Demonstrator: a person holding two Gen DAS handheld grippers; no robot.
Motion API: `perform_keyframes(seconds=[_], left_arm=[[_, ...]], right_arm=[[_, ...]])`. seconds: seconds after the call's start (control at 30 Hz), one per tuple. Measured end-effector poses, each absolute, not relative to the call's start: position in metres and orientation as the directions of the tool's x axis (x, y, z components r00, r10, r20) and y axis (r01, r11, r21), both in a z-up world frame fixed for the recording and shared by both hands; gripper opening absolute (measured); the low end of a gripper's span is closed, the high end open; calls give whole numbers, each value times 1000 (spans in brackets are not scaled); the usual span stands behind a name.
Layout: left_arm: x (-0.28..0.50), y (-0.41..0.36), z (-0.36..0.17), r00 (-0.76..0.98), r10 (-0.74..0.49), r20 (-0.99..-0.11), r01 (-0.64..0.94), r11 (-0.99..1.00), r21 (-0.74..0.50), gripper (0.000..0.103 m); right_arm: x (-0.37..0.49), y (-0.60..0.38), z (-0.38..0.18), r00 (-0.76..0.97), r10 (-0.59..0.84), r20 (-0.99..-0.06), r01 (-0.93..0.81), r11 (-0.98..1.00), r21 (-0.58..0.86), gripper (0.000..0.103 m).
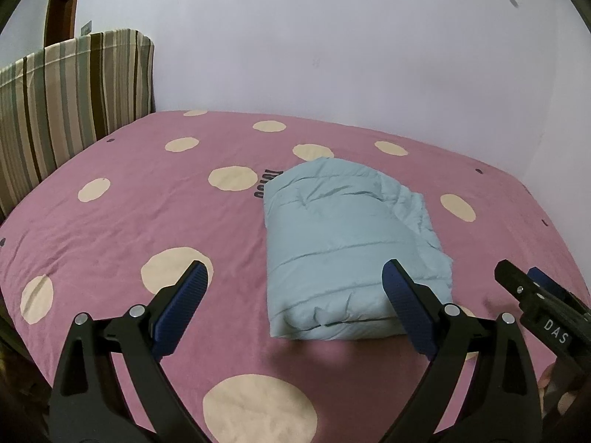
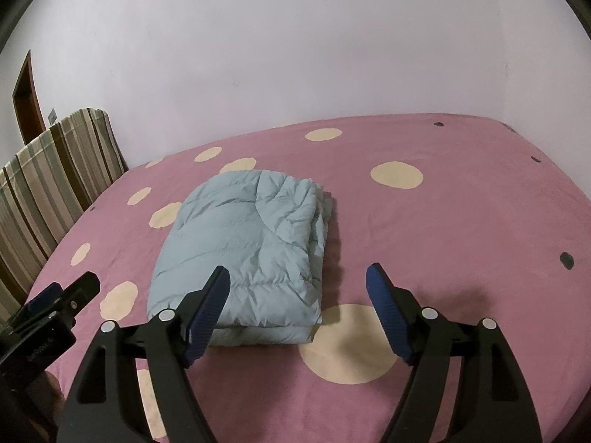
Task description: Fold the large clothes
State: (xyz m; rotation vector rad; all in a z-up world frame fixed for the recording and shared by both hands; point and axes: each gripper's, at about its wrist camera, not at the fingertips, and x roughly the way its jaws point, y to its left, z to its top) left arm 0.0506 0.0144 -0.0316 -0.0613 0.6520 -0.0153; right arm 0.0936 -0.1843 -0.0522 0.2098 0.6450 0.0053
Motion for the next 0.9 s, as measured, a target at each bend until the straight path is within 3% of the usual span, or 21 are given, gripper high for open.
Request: perform_keyframes(seconds=[0.9], left_arm=[[46,10,-30,792,-38,-610,-6,998,-70,96]], right_arm=[[86,-170,-43,816,80,-573,28,984,178,75]])
